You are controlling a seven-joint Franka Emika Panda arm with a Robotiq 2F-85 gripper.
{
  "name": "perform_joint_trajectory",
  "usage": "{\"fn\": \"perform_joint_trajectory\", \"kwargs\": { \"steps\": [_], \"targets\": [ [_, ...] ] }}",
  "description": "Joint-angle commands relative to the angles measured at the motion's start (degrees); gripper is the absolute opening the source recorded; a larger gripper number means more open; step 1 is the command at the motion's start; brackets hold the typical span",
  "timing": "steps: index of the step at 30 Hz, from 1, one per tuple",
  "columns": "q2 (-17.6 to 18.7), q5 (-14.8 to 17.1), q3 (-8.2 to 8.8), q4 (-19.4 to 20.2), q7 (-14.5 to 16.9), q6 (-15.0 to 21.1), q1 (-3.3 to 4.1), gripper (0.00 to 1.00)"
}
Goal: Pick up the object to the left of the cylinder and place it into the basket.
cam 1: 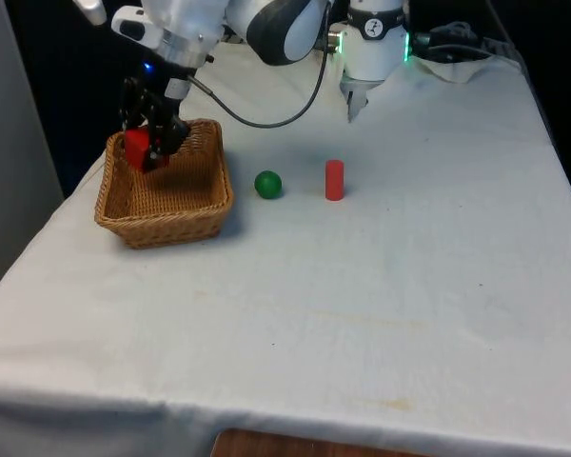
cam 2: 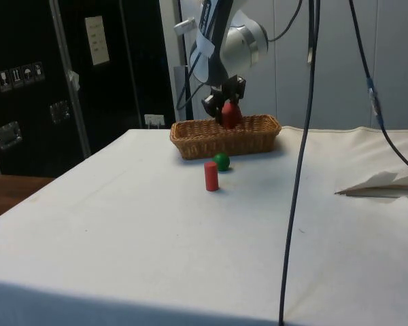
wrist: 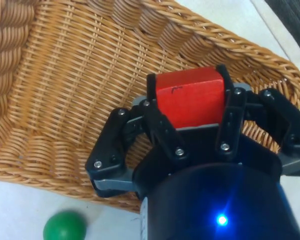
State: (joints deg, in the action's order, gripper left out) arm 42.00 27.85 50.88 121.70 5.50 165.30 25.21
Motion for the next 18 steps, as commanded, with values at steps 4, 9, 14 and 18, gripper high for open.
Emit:
{"fn": "perform_joint_trajectory", "kwargs": {
  "steps": [4, 9, 14, 18],
  "targets": [
    [-0.2, -0.1, 0.29, 0.1, 0.0, -0.2, 0.17, 0.25],
    [-0.2, 0.0, 0.29, 0.1, 0.1, -0.2, 0.17, 0.83],
    [-0.2, 0.0, 0.29, 0.1, 0.1, -0.2, 0.17, 1.0],
    [-0.4, -0.1, 0.46, 0.1, 0.1, -0.3, 0.29, 1.0]
  ]
}}
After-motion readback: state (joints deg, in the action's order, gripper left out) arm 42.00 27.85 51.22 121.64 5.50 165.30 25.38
